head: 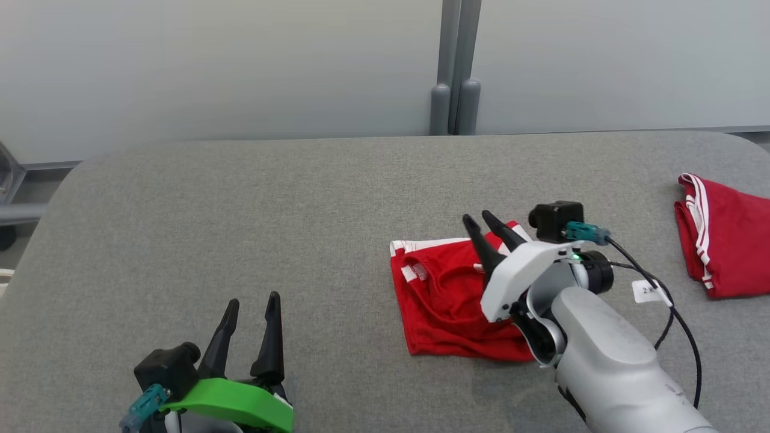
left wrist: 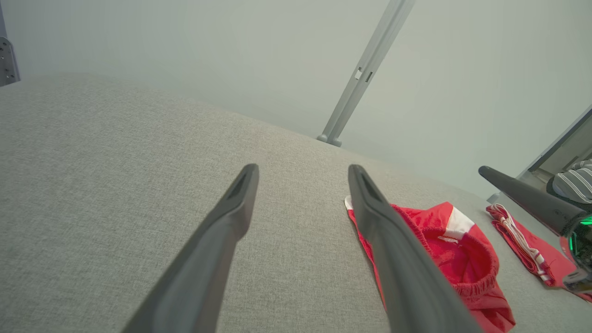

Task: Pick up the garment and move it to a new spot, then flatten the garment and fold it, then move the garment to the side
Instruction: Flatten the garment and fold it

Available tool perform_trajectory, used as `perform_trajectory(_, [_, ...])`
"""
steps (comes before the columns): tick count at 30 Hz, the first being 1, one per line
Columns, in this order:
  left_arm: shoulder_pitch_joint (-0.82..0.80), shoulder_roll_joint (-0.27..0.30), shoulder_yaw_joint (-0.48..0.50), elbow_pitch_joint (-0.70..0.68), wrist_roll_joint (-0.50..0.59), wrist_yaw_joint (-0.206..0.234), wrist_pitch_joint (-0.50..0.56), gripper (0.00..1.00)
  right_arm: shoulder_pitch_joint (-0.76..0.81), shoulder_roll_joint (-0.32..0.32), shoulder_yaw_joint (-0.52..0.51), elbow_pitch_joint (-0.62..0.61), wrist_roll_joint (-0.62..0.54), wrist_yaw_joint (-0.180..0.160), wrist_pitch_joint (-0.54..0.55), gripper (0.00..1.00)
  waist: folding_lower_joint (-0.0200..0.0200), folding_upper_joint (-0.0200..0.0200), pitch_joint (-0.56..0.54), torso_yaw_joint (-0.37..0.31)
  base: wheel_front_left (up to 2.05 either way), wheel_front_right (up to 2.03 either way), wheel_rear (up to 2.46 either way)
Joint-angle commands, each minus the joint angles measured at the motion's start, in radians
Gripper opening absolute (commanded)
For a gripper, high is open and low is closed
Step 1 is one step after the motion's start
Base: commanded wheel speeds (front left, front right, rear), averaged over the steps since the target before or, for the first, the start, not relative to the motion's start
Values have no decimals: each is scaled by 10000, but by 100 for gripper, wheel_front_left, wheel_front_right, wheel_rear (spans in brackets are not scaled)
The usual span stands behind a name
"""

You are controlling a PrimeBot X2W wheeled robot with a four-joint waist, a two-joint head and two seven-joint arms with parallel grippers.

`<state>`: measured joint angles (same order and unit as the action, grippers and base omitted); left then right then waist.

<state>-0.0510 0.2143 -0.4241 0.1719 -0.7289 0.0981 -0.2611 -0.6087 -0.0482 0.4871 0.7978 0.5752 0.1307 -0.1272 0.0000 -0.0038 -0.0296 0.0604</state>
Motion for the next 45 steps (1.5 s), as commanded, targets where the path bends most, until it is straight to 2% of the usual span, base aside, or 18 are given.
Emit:
perform_trajectory(1, [147, 130, 40, -164, 119, 88, -14, 100, 317, -39, -604, 22, -409, 0, -395, 3, 0, 38, 1, -111, 0, 0, 0])
perform_trajectory(2, [169, 154, 46, -236, 129, 108, -3, 100, 418, -34, -892, 5, -556, 0, -532, 0, 0, 38, 12, -137, 0, 0, 0])
perform_trajectory(13, [294, 348, -54, -830, 230, 340, 186, 100, 2271, -25, -3319, -565, -2034, 0, -728, 0, 0, 38, 186, -38, 0, 0, 0])
perform_trajectory(19, [218, 397, -80, -960, 227, 429, 266, 100, 2934, -32, -3729, -852, -2167, 0, -531, 0, 0, 38, 436, 320, 0, 0, 0])
perform_trajectory(24, [71, 410, -90, -975, 227, 411, 291, 100, 2855, -35, -3885, -525, -2238, 0, -337, 0, 0, 38, 572, 649, 0, 0, 0])
perform_trajectory(34, [-69, 359, -76, -922, 201, 369, 242, 100, 2222, -32, -3108, 159, -1617, 0, -373, 0, 0, 38, 766, 1227, 0, 0, 0])
perform_trajectory(45, [-200, 294, -86, -893, 180, 347, 176, 100, 965, -34, -1537, 763, -960, 2, -420, 0, 0, 38, 924, 1566, 0, 0, 0])
